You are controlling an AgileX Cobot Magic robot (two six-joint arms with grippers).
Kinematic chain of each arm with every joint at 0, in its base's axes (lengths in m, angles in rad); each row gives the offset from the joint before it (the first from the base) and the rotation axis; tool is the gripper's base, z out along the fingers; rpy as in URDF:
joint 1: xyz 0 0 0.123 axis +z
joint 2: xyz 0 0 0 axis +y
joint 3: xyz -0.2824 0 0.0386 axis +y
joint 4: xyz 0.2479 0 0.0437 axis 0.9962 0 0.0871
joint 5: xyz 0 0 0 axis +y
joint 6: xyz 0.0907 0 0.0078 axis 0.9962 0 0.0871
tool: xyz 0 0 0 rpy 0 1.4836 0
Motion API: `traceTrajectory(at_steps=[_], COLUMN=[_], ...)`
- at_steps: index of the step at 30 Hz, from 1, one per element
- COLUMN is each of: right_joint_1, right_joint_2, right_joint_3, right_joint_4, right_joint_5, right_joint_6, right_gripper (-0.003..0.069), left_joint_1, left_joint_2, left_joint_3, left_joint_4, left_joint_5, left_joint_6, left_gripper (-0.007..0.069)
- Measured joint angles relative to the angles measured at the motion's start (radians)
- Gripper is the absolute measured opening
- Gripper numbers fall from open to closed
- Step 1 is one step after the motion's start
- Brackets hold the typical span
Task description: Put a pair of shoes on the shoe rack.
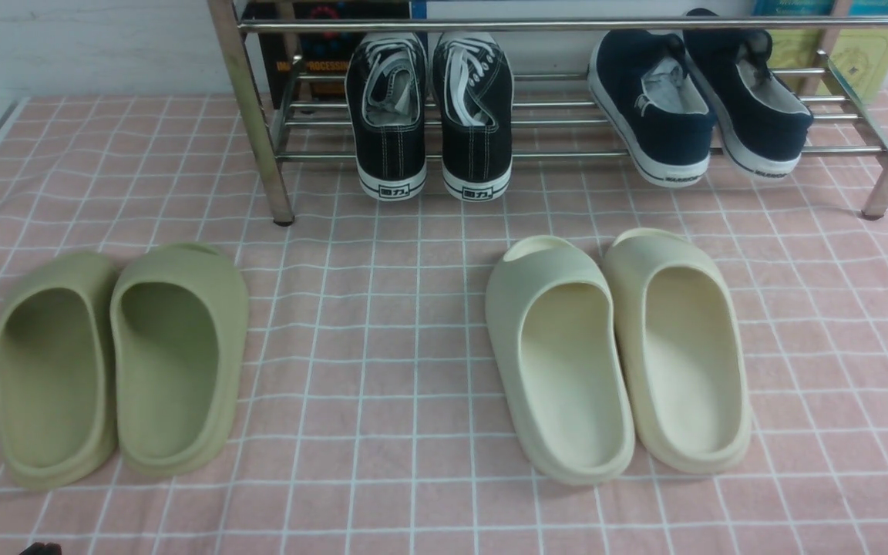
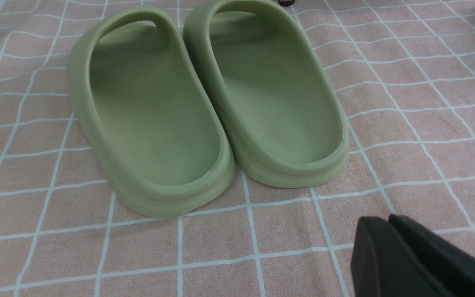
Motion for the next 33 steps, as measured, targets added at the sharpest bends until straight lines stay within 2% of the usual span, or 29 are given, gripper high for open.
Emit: traceTrajectory(at_steps=[8, 11, 13, 14, 16, 33], right_joint_1=[0.0, 0.0, 0.0, 0.0, 0.0, 0.0], right_joint_2=[0.0, 0.0, 0.0, 0.0, 0.0, 0.0], right_joint_3=[0.0, 0.0, 0.0, 0.0, 0.0, 0.0], right_joint_4=[0.0, 0.0, 0.0, 0.003, 0.007, 0.018], right_joint_5=[0.0, 0.0, 0.0, 0.0, 0.001, 0.001], right_joint_6=[0.0, 0.0, 0.0, 0.0, 0.0, 0.0], right_gripper=[0.0218, 0.0151, 0.0039, 0.001, -0.0016, -0.002], left_joint_1=[0.0, 0.0, 0.0, 0.0, 0.0, 0.0], left_joint_2=[0.0, 0.0, 0.0, 0.0, 0.0, 0.0], left_joint_3=[0.0, 0.0, 0.0, 0.0, 0.0, -0.001], left_joint_4=[0.0, 0.0, 0.0, 0.0, 0.0, 0.0], left_joint_5=[0.0, 0.0, 0.0, 0.0, 0.001, 0.001], left_joint_6=[0.0, 0.0, 0.0, 0.0, 0.0, 0.0], left_gripper=[0.0055, 0.0055, 0.0056, 0.0057, 0.0057, 0.0063])
